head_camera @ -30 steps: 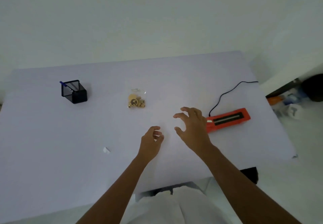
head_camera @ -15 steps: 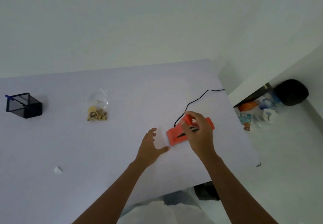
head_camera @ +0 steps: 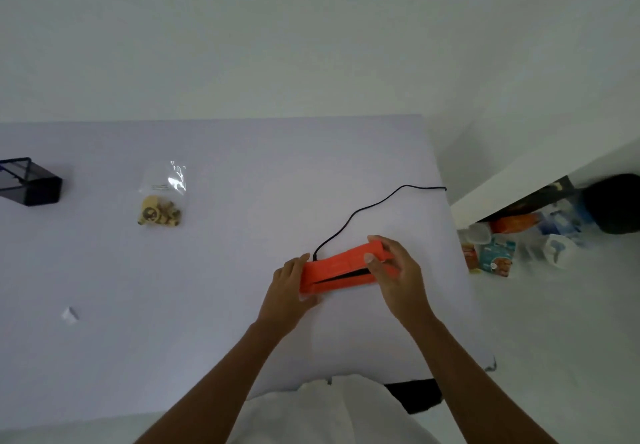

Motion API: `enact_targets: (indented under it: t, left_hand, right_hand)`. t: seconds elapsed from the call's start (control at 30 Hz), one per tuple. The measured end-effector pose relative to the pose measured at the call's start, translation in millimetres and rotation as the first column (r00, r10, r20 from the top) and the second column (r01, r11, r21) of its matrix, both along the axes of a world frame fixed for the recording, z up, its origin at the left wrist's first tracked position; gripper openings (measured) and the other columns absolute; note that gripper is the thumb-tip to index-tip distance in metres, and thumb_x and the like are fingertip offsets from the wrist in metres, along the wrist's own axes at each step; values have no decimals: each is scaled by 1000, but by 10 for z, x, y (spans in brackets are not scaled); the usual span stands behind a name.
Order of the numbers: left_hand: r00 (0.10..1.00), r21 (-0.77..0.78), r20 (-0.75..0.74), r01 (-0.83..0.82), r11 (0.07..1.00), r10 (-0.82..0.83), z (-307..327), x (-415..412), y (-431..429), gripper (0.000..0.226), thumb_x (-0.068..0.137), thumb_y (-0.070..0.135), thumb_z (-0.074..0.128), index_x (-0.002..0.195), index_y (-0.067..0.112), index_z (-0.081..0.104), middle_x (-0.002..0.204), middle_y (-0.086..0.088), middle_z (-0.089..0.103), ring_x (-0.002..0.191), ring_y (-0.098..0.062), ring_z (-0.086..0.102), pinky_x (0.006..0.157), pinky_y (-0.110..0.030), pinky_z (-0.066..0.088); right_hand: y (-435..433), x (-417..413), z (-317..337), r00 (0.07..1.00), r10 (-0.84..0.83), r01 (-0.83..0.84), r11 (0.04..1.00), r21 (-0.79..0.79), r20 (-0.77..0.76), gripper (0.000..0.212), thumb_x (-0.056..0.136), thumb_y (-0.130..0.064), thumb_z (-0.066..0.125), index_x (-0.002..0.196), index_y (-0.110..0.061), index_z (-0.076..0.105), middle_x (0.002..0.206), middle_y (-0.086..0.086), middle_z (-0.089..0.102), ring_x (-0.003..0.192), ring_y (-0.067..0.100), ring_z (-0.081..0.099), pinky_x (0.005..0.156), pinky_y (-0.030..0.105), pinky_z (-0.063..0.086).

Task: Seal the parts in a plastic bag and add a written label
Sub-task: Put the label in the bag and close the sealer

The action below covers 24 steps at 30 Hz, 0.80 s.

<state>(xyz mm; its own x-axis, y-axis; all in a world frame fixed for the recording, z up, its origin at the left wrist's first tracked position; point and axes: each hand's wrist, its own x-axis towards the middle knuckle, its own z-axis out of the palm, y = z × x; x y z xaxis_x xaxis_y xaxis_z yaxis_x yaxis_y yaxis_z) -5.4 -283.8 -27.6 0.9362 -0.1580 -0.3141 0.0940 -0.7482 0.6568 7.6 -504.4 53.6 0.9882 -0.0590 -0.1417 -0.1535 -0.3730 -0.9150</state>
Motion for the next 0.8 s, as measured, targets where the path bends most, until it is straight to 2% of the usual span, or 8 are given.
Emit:
enact_targets:
  t: [0.13,0.2,0.27,0.33,0.4,0.5,0.6,0.8]
  left_hand:
    - [999,53,26,44,998,-45,34,58,-111,76,85,21,65,149,20,24,144,-1,41,127,-26,42,103,-39,43]
    - [999,81,15,45,996,-46,38,89,-154,75,87,20,61,150,20,21,143,-2,42,126,-27,43,101,-41,45]
    - [1000,90,-10,30,995,-30,41,112,-192,76,87,22,62,150,21,19,142,-4,41,125,-28,45,98,-43,47]
    - [1000,96,-30,13,995,-10,37,135,-217,77,87,21,63,150,21,18,142,-5,41,124,-29,46,99,-43,48]
    - [999,102,-37,2,995,2,18,154,-233,74,88,19,63,149,20,20,142,-6,41,123,-28,48,100,-42,47]
    - [999,98,-47,11,995,-6,-29,178,-237,71,87,13,60,148,20,23,138,-6,42,121,-29,48,99,-40,46]
    - [998,95,-56,16,995,-11,-46,257,-218,71,86,6,58,147,19,25,137,-7,40,121,-29,44,100,-40,43]
    - [998,129,-52,26,991,-19,-45,786,-53,72,79,2,57,144,17,30,129,-13,41,107,-37,50,92,-43,45]
  right_hand:
    - [-131,10,-51,998,48,-43,988,147,-34,41,94,-47,51,124,-23,63,120,-5,68,114,9,62,96,21,50]
    - [-196,56,-142,993,-107,113,987,115,-57,34,100,-42,47,120,-21,65,120,-5,68,115,7,61,99,24,48]
    - [-281,111,-284,938,-319,328,944,46,-136,31,103,-36,45,122,-20,64,123,-3,66,116,10,59,102,30,46]
    - [-371,168,-443,882,-412,408,910,-70,-229,33,104,-29,45,129,-13,59,127,3,62,116,16,56,99,30,44]
    - [-444,204,-644,850,-390,356,921,-159,-354,35,102,-24,46,133,-9,55,125,5,60,113,20,55,95,31,43]
    - [-472,209,-887,797,-358,331,933,-144,-487,34,99,-23,47,129,-10,58,118,7,65,108,27,62,99,47,51]
    - [-464,275,-983,772,-390,403,911,-89,-501,30,95,-20,51,122,-12,62,104,4,65,101,26,65,95,52,54]
    - [-331,808,-1003,796,-367,394,918,-49,-482,33,90,-21,57,120,-10,63,107,8,66,104,29,65,95,51,54]
